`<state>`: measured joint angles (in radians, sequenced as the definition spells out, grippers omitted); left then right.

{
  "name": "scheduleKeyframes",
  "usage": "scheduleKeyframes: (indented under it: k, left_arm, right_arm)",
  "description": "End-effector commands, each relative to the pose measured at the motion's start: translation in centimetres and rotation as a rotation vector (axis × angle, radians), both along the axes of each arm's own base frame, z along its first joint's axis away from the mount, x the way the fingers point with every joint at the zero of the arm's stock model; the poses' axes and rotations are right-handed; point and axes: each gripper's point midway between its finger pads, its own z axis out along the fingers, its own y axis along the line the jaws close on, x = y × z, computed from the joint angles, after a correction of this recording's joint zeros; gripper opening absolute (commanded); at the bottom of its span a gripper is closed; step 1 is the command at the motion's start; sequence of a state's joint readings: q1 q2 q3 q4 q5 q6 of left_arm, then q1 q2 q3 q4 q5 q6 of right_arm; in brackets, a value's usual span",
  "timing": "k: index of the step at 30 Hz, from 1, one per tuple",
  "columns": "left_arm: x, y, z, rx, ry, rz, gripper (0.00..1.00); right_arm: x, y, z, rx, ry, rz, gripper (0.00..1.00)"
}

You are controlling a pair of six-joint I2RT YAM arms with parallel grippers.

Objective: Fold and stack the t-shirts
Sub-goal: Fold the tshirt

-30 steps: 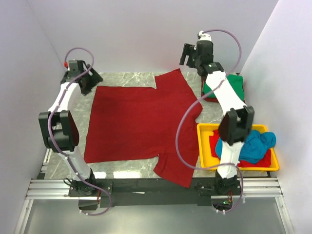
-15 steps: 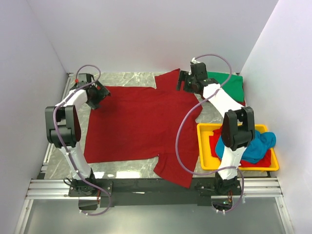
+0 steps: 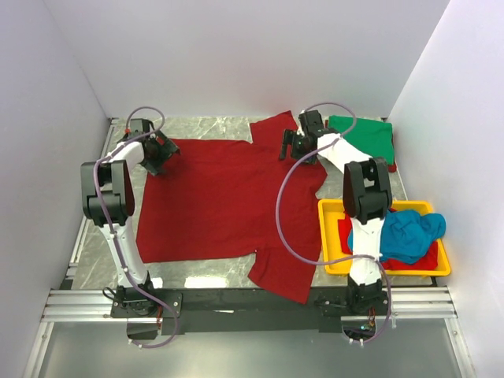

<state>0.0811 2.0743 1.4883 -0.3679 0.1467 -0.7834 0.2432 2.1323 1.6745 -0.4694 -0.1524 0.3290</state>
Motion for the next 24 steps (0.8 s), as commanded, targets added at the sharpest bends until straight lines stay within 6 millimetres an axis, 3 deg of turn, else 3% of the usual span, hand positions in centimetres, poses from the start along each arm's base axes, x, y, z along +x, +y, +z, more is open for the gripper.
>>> scheduleKeyframes:
  k: [1, 3, 4, 6, 7, 9, 10, 18, 19, 20, 21, 24]
  left_arm:
    - [0.7, 1.1, -0.6, -0.012, 0.001, 0.028, 0.91]
    - [1.1, 1.5, -0.9, -0.011, 0.004, 0.026, 0.91]
    - [1.2, 1.6, -1.0, -0.009, 0.006, 0.022, 0.91]
    - [1.8, 2.1, -1.3, 0.002, 0.005, 0.015, 0.91]
    - [1.9, 2.1, -1.5, 0.004, 0.009, 0.009, 0.91]
    - [2.6, 2.6, -1.3, 0.008, -0.002, 0.006, 0.91]
    - [2.6, 2.5, -2.1, 0.002, 0.012, 0.003, 0.91]
    - [5.4, 3.8, -2.5, 0.008, -0.04, -0.035, 0.91]
    - [5.8, 3.8, -2.6, 0.008, -0.044, -0.043, 0.91]
    - [6.6, 3.9, -1.9, 0.007, -0.066, -0.053, 0.91]
    - [6.6, 3.7, -2.8, 0.005, -0.048, -0.064, 0.91]
    - [7.8, 3.6, -2.6, 0.0, -0.074, -0.084, 0.91]
  right_arm:
    - [1.2, 0.0, 0.9, 0.025, 0.001, -0.005, 0.9]
    - [1.8, 0.1, 0.8, 0.027, 0.003, -0.002, 0.9]
    - [1.6, -0.1, -0.4, 0.017, 0.039, 0.003, 0.9]
    - [2.4, 0.1, -0.3, 0.015, 0.038, 0.009, 0.89]
    - [2.1, 0.0, -1.6, 0.005, 0.075, 0.013, 0.89]
    - [2.9, 0.2, -1.5, 0.005, 0.072, 0.017, 0.89]
    - [2.5, 0.2, -2.8, -0.004, 0.113, 0.019, 0.89]
    - [4.4, 1.3, -3.5, 0.045, 0.138, 0.031, 0.88]
    - [4.4, 1.4, -4.6, 0.05, 0.166, 0.021, 0.88]
    - [5.3, 1.7, -3.7, 0.065, 0.143, 0.02, 0.87]
    - [5.6, 2.0, -3.6, 0.082, 0.144, 0.019, 0.87]
    - [7.0, 2.6, -3.1, 0.11, 0.117, 0.009, 0.87]
